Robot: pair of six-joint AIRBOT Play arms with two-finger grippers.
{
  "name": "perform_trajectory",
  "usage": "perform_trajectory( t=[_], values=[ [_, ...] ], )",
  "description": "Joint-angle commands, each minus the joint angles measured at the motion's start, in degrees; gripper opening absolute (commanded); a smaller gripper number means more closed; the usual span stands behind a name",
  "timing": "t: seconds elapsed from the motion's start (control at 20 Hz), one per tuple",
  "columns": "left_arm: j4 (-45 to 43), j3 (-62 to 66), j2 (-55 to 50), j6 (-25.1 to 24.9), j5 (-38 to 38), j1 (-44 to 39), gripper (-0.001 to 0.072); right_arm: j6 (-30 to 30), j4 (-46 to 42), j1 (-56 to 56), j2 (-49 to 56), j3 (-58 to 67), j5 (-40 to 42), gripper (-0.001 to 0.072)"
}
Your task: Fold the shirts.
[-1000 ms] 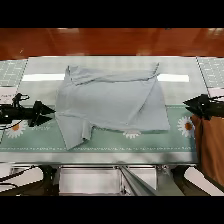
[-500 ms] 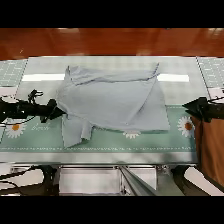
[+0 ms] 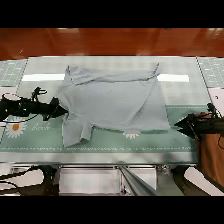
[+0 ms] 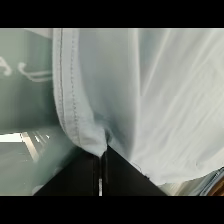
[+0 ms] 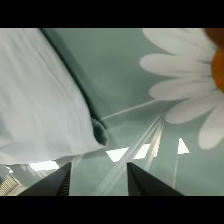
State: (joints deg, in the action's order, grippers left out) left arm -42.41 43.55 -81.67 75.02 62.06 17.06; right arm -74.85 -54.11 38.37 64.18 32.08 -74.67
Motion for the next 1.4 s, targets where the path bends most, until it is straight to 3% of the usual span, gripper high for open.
perform_trajectory(
  t=[0.0, 0.2, 0.5, 0.55, 0.6, 0.65, 0.7, 0.85, 1.05, 1.2, 1.35],
  values=[
    [0.02, 0.07, -0.07, 0.0, -0.44, -0.44, 0.0017, -1.01, -0.92, -0.04, 0.07, -0.76, -0.52, 0.0408],
    [0.02, 0.07, -0.07, 0.0, -0.96, -0.44, 0.0017, -0.96, -0.63, -6.1, 4.52, -0.76, 1.14, 0.0409],
    [0.02, 0.07, -0.07, -0.02, -0.87, -0.81, 0.0018, -0.94, 11.08, -14.56, 12.96, 2.84, 12.37, 0.0405],
    [0.0, 0.07, -0.07, -0.02, -1.22, -1.09, 0.0017, -0.92, 12.0, -15.89, 13.75, 3.96, 12.59, 0.0347],
    [0.07, 0.09, -0.07, 0.0, -1.27, -1.25, 0.0017, 0.5, 13.25, -17.49, 14.12, 5.14, 12.26, 0.0161],
    [0.04, 0.5, 0.04, -0.04, -1.01, -1.29, 0.0017, 4.35, 15.37, -18.67, 14.08, 6.47, 11.15, 0.0029],
    [0.04, 1.62, 0.57, -0.04, -0.26, -1.22, 0.0017, 6.67, 17.79, -19.34, 14.1, 8.9, 8.63, 0.0029],
    [2.91, 8.59, 6.78, -1.36, 1.33, -0.98, 0.0017, 6.12, 17.53, -19.15, 12.0, 21.97, 2.95, 0.0029],
    [7.78, 27.47, 19.15, -1.49, -3.34, -1.03, 0.0017, 2.64, 15.58, -19.15, 5.6, 49.42, 3.34, 0.0029],
    [1.97, 43.45, 24.44, -4.0, -11.15, -1.03, 0.0017, -2.75, 6.93, -19.15, 3.41, 70.38, 6.6, 0.0029],
    [0.81, 56.06, 27.58, -3.82, -10.34, -1.16, 0.0017, -4.59, 3.45, -19.15, 0.7, 85.42, 5.46, 0.0029]
  ],
)
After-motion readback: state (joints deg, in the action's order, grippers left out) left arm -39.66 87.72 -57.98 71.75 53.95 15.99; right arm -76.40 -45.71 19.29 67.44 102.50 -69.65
